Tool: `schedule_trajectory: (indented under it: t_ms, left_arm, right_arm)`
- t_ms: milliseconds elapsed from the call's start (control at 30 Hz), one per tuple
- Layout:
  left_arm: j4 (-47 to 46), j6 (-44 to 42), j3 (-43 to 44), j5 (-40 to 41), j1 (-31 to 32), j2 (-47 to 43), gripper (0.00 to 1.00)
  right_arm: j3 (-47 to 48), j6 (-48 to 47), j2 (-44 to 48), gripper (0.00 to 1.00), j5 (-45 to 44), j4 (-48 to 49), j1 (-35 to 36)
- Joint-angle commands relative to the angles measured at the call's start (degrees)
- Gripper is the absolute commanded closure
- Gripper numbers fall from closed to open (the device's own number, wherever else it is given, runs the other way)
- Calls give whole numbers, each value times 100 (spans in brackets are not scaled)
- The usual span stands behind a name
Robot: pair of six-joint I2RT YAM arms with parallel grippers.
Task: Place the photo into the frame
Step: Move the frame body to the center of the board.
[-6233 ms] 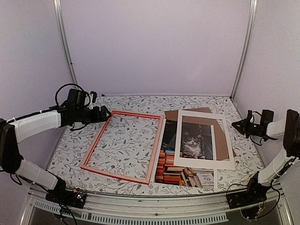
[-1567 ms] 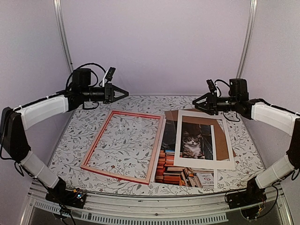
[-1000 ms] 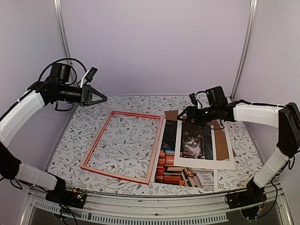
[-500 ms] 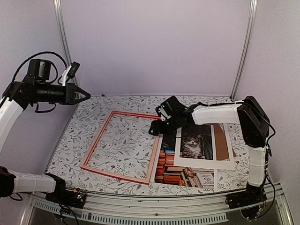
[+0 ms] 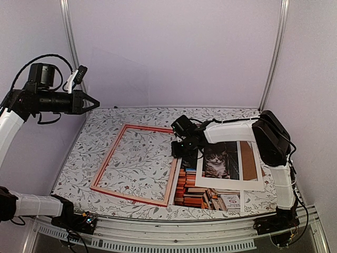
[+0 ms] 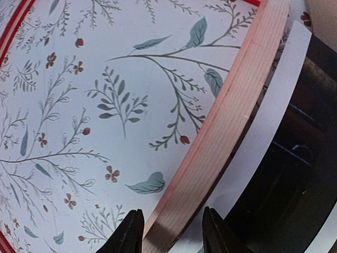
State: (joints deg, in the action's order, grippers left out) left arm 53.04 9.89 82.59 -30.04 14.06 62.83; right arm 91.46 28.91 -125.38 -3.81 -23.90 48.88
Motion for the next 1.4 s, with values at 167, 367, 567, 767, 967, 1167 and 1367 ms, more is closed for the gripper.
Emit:
schedule_trajectory:
  t_ms: [167, 367, 567, 767, 967, 1167, 1367]
  left_arm:
    - [-252, -38, 169, -200, -27, 23, 100]
    - [-334, -16, 92, -312, -32, 97, 100]
    - [-533, 119, -17, -815, -28, 67, 100]
    - [-911, 391, -348, -1447, -31, -50, 100]
    - [-1397, 930, -910, -1883, -24, -168, 100]
    - [-2364, 1942, -1627, -2479, -23, -309, 100]
    - [-3823, 3237, -2445, -2722, -16, -640, 100]
  right_arm:
    - [39, -61, -329, 57, -620, -586, -10]
    - [39, -116, -331, 66, -741, -651, -27]
    - [-7, -304, -281, 74, -750, -765, -195]
    - [-111, -789, -172, 76, -783, -829, -312]
    - [-369, -996, 25, 76, -673, -824, -560]
    - [-868, -955, 618, 67, 115, -329, -825]
    - [-1106, -930, 1443, 46, 584, -115, -1027]
